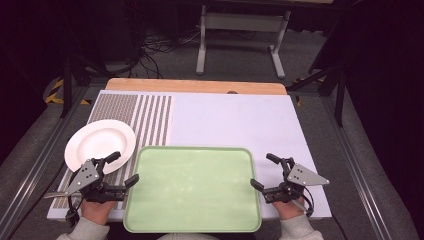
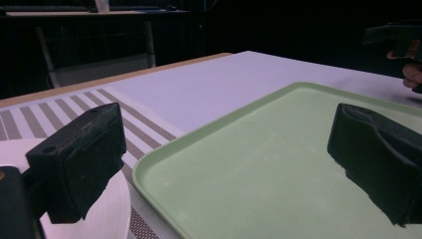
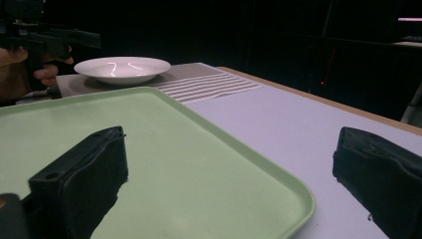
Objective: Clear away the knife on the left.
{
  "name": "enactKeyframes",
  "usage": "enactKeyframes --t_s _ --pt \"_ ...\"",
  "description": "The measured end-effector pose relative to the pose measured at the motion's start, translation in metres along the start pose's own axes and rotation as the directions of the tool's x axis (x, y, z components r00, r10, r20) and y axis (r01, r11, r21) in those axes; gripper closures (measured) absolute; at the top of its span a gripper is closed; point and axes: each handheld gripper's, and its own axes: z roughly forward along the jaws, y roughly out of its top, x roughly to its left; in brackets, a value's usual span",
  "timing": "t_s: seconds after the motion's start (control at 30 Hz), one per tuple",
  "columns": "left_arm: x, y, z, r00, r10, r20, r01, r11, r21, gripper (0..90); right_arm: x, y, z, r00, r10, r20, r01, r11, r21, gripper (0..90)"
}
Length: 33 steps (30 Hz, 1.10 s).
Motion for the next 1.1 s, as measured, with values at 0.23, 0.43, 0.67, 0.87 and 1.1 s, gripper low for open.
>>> enactKeyframes --t_s 0.23,0.43,0.67,0.87,1.1 --pt "0.0 0.001 0.0 1.0 0.006 -0.001 -0.006 1.0 0.005 2.8 -0.001 0.0 -0.002 1.0 0.005 0.003 -0.005 1.0 -0.012 1.4" --pt "0.0 0.002 0.0 0.9998 0.001 0.019 -0.001 0.9998 0.022 2.8 -0.001 0.0 -0.002 1.0 0.008 0.003 -0.008 1.0 -0.01 1.4" --pt "0.0 0.008 -0.002 0.9984 0.012 0.055 -0.014 0.999 0.043 4.1 -0.001 0.0 -0.002 0.9998 0.017 0.0 -0.017 1.0 -0.011 1.4" --pt "0.0 0.022 -0.004 0.995 0.019 0.098 -0.026 0.997 0.073 5.8 -0.002 0.0 -0.002 0.9997 0.022 -0.004 -0.022 1.0 -0.014 1.4" --pt "0.002 0.036 -0.007 0.99 0.046 0.133 -0.064 0.9893 0.131 6.1 -0.002 0.0 -0.002 0.9997 0.025 -0.007 -0.026 1.0 -0.015 1.4"
